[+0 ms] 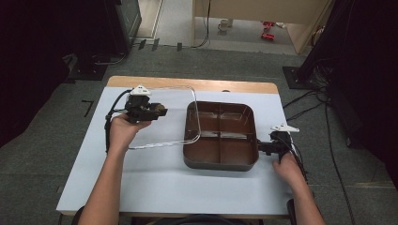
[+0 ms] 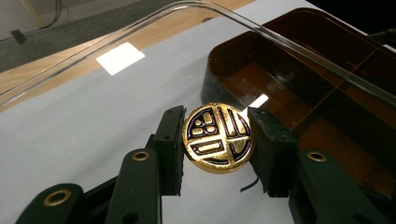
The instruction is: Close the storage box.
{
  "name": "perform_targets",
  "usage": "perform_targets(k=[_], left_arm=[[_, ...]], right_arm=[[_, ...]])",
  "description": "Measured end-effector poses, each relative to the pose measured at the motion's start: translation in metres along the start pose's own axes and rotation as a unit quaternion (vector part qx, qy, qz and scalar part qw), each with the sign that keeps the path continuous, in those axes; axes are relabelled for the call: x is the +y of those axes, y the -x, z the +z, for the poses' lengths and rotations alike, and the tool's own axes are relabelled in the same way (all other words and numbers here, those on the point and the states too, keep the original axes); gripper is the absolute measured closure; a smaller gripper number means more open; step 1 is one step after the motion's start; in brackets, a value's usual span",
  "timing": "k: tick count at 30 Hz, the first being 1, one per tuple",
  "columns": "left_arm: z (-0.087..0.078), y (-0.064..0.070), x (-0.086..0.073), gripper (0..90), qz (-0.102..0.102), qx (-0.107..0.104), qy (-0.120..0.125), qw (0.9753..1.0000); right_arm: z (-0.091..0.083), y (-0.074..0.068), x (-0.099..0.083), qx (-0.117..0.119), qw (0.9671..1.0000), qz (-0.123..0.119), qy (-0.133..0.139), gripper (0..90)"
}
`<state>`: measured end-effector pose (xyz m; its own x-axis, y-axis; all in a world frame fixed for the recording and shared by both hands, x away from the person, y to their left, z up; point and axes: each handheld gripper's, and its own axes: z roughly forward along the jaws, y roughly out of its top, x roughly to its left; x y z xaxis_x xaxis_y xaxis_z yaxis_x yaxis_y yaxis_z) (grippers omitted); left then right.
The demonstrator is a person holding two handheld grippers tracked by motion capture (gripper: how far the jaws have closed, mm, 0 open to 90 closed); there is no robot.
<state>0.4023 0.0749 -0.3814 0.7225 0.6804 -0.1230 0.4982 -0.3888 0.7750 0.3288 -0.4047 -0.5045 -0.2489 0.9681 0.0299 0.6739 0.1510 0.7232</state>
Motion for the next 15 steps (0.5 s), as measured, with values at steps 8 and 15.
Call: perform_targets(k=[8,15], left_arm=[[0.023,0.020,0.002,59.0,0.013,-0.015,-0.015,0.9997],[0.040,0.037,0.005,59.1,0.026,-0.022,-0.027,0.9990]], right_arm=[[0.000,0.000,0.000,0.000,1.0000,-0.001,-0.001,10.9],[0.000,0.000,0.000,0.000,1.0000,-0.001,-0.001,10.9]])
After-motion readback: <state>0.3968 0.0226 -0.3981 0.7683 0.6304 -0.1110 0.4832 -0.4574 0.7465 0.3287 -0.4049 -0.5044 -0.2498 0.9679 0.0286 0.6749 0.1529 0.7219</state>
